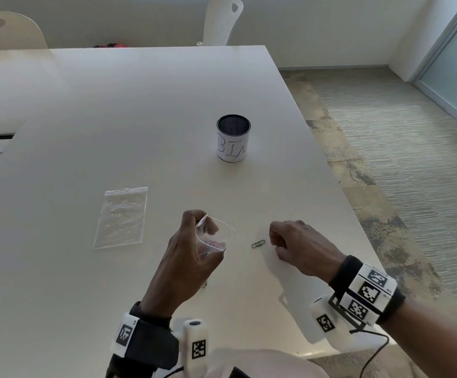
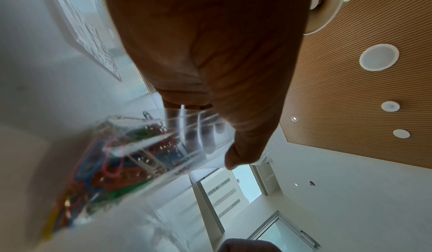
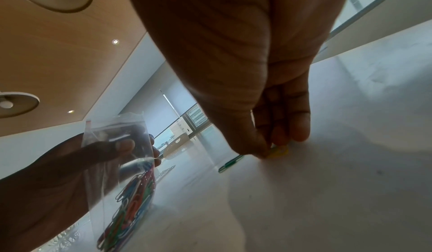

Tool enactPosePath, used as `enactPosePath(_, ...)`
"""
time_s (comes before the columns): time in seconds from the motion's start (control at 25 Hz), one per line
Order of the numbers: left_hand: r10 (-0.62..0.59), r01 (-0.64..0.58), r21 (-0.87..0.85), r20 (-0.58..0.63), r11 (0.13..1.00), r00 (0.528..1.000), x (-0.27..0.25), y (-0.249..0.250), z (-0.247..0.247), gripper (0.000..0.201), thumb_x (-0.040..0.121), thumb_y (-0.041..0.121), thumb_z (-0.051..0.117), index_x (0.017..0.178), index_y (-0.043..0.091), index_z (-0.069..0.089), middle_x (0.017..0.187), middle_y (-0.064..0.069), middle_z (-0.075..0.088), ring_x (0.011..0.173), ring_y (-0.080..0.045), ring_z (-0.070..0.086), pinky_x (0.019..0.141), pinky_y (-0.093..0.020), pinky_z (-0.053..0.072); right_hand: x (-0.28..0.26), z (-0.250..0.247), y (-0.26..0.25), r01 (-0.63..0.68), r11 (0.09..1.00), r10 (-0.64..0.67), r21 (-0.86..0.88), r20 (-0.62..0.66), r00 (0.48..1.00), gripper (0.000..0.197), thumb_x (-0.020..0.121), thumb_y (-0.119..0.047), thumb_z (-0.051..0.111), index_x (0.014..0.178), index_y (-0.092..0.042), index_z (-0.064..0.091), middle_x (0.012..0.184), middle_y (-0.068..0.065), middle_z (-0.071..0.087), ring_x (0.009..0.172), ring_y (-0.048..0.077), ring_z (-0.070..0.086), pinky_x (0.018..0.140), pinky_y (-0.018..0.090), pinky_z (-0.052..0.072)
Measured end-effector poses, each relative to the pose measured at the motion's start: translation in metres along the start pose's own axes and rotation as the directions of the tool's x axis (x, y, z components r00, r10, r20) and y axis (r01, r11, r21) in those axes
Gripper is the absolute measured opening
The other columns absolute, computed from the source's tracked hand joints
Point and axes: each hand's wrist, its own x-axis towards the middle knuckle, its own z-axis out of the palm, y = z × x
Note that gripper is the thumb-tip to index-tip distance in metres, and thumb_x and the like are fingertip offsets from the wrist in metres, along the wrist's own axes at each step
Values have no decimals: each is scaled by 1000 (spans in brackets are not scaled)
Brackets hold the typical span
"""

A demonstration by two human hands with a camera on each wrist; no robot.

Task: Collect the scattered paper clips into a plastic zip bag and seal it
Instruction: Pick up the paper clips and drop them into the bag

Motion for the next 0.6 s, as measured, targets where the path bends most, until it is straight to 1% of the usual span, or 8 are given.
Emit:
enactPosePath(0.12,-4,4,5,4,1000,1000,0,0,0,44,89,4,72,114,27,42,112,11,59,70,-19,71,61,-28,56,0,1,-2,20,1000,-20,-16,29,999,13,94,-9,57,103,-17,60,90,-6,54,83,18,53,69,23,35)
enactPosePath(0.2,-4,4,9,2,1000,1000,0,0,-2,44,90,5,72,113,28,43,111,12,59,71,-18,72,62,-28,57,2,2,-4,51,998,-52,26,20,998,15,95,-7,57,105,-17,63,93,-6,53,84,16,53,66,16,34)
enactPosePath(0.28,-1,1,8,3,1000,1000,0,1,-2,43,90,5,72,113,27,43,110,13,58,72,-16,72,62,-26,57,6,2,-5,95,991,-94,89,-22,995,19,96,-6,60,108,-17,71,102,-5,57,82,12,55,67,11,37)
enactPosePath(0.36,-3,3,11,6,1000,1000,0,2,-2,43,90,5,72,113,27,43,110,14,58,70,-14,72,61,-23,56,10,3,-8,134,981,-124,138,-76,989,20,97,-7,65,110,-16,77,110,-6,61,76,3,56,68,7,40)
enactPosePath(0.44,-2,2,13,7,1000,1000,1,2,-2,44,90,7,73,113,28,43,109,15,57,68,-13,71,59,-20,55,13,6,-12,165,976,-153,143,-94,984,18,96,-7,68,108,-13,79,110,-5,65,75,3,58,67,4,41)
enactPosePath(0.48,-2,2,15,7,1000,1000,1,2,-1,44,90,7,73,113,28,43,109,15,57,67,-14,70,59,-20,55,14,7,-14,178,975,-168,132,-83,982,16,95,-6,70,107,-11,79,111,-4,67,78,5,61,69,4,43)
enactPosePath(0.52,-2,2,18,6,1000,1000,1,2,-1,44,90,8,73,113,29,43,110,14,58,68,-14,71,60,-20,55,14,8,-16,191,975,-185,115,-64,981,15,95,-5,70,105,-11,80,111,-3,68,80,8,63,71,6,46)
enactPosePath(0.6,-4,4,20,2,1000,1000,1,3,-1,44,90,7,73,114,28,43,111,13,59,69,-15,71,63,-21,55,13,10,-17,212,975,-210,69,-31,977,14,94,-2,70,99,-12,78,106,-1,69,81,13,66,72,19,55)
